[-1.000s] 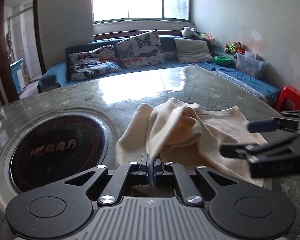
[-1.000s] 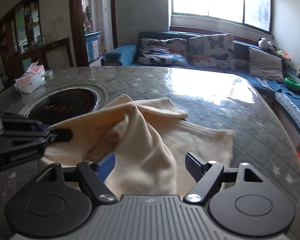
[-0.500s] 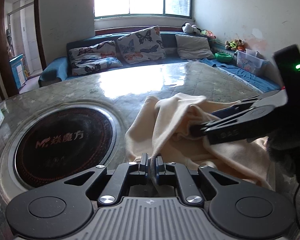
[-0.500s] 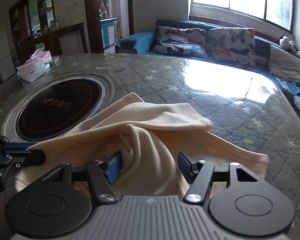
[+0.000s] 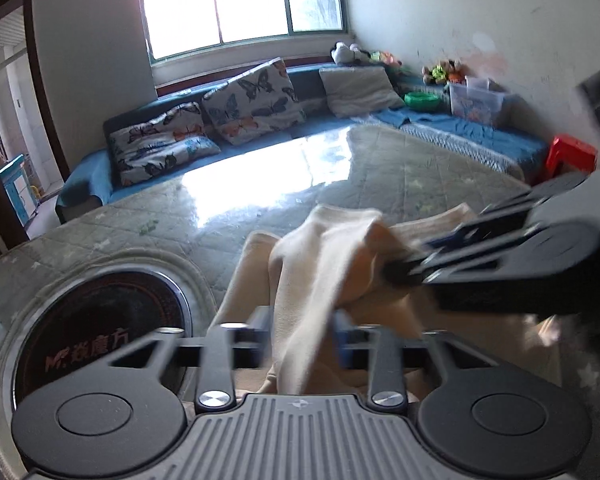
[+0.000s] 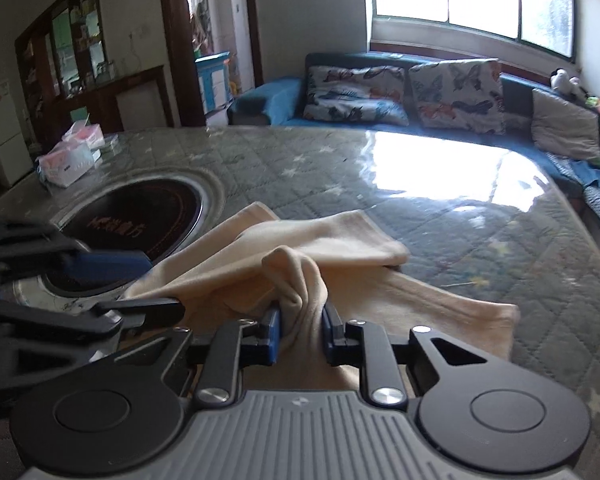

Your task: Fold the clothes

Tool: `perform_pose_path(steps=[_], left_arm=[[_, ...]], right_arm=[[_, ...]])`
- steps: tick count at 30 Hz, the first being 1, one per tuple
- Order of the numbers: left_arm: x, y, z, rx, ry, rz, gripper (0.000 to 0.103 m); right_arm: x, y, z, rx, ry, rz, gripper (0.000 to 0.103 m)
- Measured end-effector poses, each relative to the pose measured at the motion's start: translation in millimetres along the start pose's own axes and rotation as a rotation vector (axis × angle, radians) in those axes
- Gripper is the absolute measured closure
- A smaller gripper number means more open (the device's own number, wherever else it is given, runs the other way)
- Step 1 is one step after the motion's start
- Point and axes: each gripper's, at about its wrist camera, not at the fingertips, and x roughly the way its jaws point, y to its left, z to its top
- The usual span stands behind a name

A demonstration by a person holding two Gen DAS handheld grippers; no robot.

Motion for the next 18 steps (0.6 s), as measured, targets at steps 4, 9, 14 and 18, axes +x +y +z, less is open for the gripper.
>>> perform_pose_path(steps=[4, 9, 14, 18], left_arm=[[-2.4, 4.2, -1.8, -0.013, -0.013, 0.015, 0.098], [-32.7, 24.3, -9.4, -0.066, -0.065, 0.055, 0.100], [-67.9, 46.5, -18.8, -0.137, -0.109, 0.101, 0.102], [-92.8, 62.3, -31.5, -0.181, -0.123, 0.132, 0.102]], right_arm=[[-21.3, -9.3, -0.8, 0.025, -0.042, -0.032, 0.084], [-63.9, -32.6, -8.6, 0.089, -0.118, -0.090, 0.084], [-100.1, -52.0, -22.6, 0.154, -0.170, -0.146, 0.084], [-121.0, -66.6, -40.6, 0.213, -0.192, -0.184, 0.084]])
